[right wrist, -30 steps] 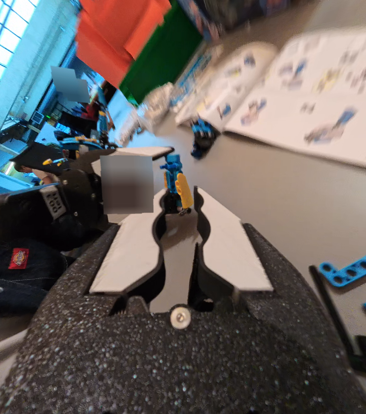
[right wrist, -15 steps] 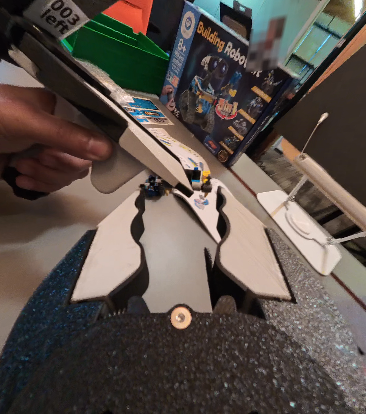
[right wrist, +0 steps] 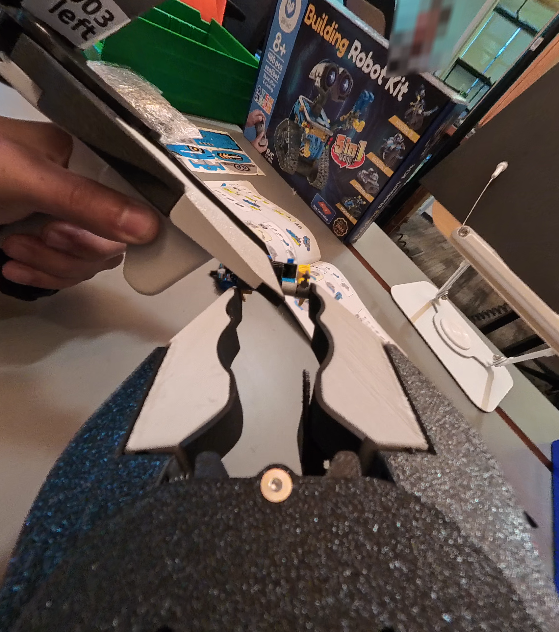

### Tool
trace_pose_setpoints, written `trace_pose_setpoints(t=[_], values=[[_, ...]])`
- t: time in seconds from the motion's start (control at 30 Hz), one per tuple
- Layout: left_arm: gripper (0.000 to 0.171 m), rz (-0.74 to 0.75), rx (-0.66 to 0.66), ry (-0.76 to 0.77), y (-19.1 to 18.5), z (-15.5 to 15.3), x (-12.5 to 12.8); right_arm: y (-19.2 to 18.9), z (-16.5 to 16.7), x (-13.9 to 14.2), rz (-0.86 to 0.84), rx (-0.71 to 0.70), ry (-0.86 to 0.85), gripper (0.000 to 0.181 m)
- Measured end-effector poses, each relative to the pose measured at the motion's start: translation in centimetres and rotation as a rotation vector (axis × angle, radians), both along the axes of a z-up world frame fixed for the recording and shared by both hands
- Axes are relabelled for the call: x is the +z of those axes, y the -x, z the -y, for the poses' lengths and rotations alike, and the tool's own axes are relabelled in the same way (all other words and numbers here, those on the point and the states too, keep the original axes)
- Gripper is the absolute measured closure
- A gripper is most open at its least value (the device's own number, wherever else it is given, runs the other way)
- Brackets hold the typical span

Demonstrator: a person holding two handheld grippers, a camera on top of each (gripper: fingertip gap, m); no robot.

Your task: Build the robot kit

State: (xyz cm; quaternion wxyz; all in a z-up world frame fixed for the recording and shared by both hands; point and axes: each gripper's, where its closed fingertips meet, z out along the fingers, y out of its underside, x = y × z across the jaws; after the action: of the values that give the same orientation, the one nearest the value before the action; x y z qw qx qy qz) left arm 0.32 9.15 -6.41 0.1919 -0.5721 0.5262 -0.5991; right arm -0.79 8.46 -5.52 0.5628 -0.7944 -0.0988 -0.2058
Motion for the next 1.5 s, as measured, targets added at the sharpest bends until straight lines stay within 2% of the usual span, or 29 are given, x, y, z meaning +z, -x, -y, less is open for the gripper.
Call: trace_pose_setpoints(t=[0.07,0.13,0.2,0.27,0.33,0.4,0.43,0.5,0.53,0.63,0.7,0.77,0.9,0.97,1.07,1.13,1.17,1.27,1.37,1.43,1.5], values=[[0.103,0.006,-0.007,-0.014,0.0,-0.1,0.0,0.0,-0.1,0.0,-0.024,0.010,-0.019,0.142],[0.103,0.023,-0.017,-0.099,0.0,-0.4,0.1,0.2,0.0,-0.1,-0.055,0.047,-0.044,0.143],[0.103,0.080,0.006,-0.284,0.3,-1.6,0.4,0.4,0.6,-0.5,-0.228,0.128,-0.054,0.118],[0.104,0.147,0.018,-0.560,0.9,-2.5,0.5,0.2,1.5,-0.1,-0.465,0.214,-0.067,0.112],[0.103,0.237,-0.034,-0.760,1.7,-1.7,0.9,-0.4,1.9,1.4,-0.769,0.290,-0.141,0.125],[0.103,0.307,-0.074,-0.851,2.3,-0.3,1.5,0.1,1.9,2.0,-1.076,0.407,-0.147,0.133],[0.103,0.325,-0.089,-0.877,2.4,0.3,1.6,0.5,1.8,1.8,-1.182,0.444,-0.123,0.133],[0.103,0.365,-0.097,-0.926,2.7,1.1,1.8,1.1,1.9,1.9,-1.309,0.510,-0.105,0.148],[0.103,0.373,-0.103,-0.939,2.8,1.4,1.8,1.3,1.9,2.0,-1.340,0.529,-0.104,0.154],[0.103,0.377,-0.118,-0.972,2.9,1.9,1.5,1.6,1.7,1.0,-1.355,0.516,-0.056,0.155],[0.103,0.381,-0.110,-1.012,2.8,2.0,1.3,1.7,1.7,1.0,-1.331,0.514,-0.050,0.170],[0.103,0.381,-0.110,-1.050,2.9,2.0,1.1,1.6,1.6,0.6,-1.386,0.503,-0.032,0.170],[0.103,0.368,-0.117,-1.268,2.7,2.1,-0.4,1.2,1.3,-1.8,-1.519,0.412,0.054,0.175],[0.103,0.384,-0.105,-1.320,2.6,2.2,-0.5,1.1,1.4,-2.0,-1.542,0.414,0.049,0.175],[0.103,0.402,-0.088,-1.209,2.7,2.2,0.6,1.2,1.6,-0.6,-1.479,0.465,-0.015,0.174],[0.103,0.424,-0.087,-1.091,3.0,2.3,1.6,1.3,1.7,1.0,-1.513,0.530,-0.075,0.150],[0.103,0.440,-0.094,-1.032,3.3,2.5,2.2,1.3,1.8,1.8,-1.545,0.567,-0.101,0.145],[0.103,0.479,-0.127,-0.934,3.8,3.5,3.2,2.2,2.0,2.3,-1.561,0.642,-0.074,0.154],[0.103,0.493,-0.144,-0.955,4.0,3.9,3.0,3.1,2.2,2.2,-1.549,0.676,-0.036,0.167],[0.103,0.492,-0.144,-0.969,4.0,4.0,2.9,3.2,2.2,2.0,-1.566,0.681,-0.021,0.169],[0.103,0.484,-0.140,-0.954,3.9,4.0,2.8,3.1,2.3,2.0,-1.510,0.668,-0.028,0.170]])
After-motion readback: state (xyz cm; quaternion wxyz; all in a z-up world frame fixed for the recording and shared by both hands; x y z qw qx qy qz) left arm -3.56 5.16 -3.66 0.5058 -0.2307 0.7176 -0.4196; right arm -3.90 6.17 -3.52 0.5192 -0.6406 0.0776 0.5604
